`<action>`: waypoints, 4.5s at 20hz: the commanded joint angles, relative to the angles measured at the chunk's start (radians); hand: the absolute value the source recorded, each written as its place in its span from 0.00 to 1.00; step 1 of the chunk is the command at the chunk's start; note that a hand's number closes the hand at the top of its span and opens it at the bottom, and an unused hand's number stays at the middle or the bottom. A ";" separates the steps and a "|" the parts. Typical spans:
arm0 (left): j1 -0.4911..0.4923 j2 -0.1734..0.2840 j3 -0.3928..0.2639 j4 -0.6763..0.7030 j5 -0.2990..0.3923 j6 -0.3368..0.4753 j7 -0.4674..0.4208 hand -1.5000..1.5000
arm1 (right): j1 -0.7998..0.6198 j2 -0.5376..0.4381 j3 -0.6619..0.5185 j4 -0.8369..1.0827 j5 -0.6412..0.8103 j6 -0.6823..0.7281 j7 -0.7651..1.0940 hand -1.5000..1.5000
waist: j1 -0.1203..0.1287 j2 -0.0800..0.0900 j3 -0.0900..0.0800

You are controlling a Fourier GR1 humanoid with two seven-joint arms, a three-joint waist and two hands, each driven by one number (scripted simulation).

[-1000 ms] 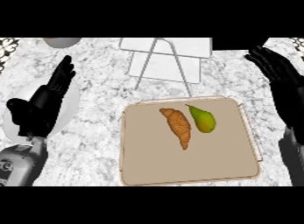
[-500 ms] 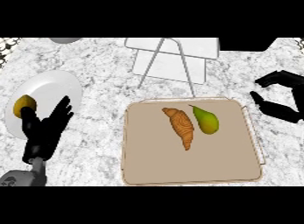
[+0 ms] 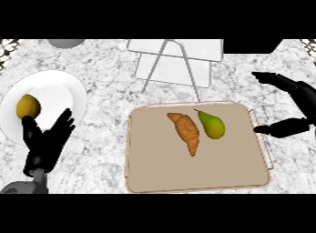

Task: Pick the croissant from the tray and place it in the tiered shelf

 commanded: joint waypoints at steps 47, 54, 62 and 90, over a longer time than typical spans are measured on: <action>-0.041 -0.041 0.136 0.069 -0.063 -0.122 0.006 0.50 | -0.045 0.506 0.496 -0.198 0.761 -0.017 1.008 0.00 | 0.000 0.001 -0.001; 0.109 -0.062 0.118 -0.076 -0.075 -0.130 0.012 0.50 | 0.003 0.497 0.474 -0.119 0.877 -0.108 0.922 0.00 | 0.004 -0.001 0.000; 0.022 -0.099 0.126 0.030 -0.114 -0.124 -0.021 0.50 | -0.127 0.509 0.418 0.161 0.864 -0.282 0.794 0.00 | 0.006 0.002 0.000; -0.023 -0.104 0.133 0.008 -0.138 -0.120 0.033 0.50 | -0.106 0.509 0.693 0.034 0.674 -0.367 0.761 1.00 | 0.019 0.002 0.000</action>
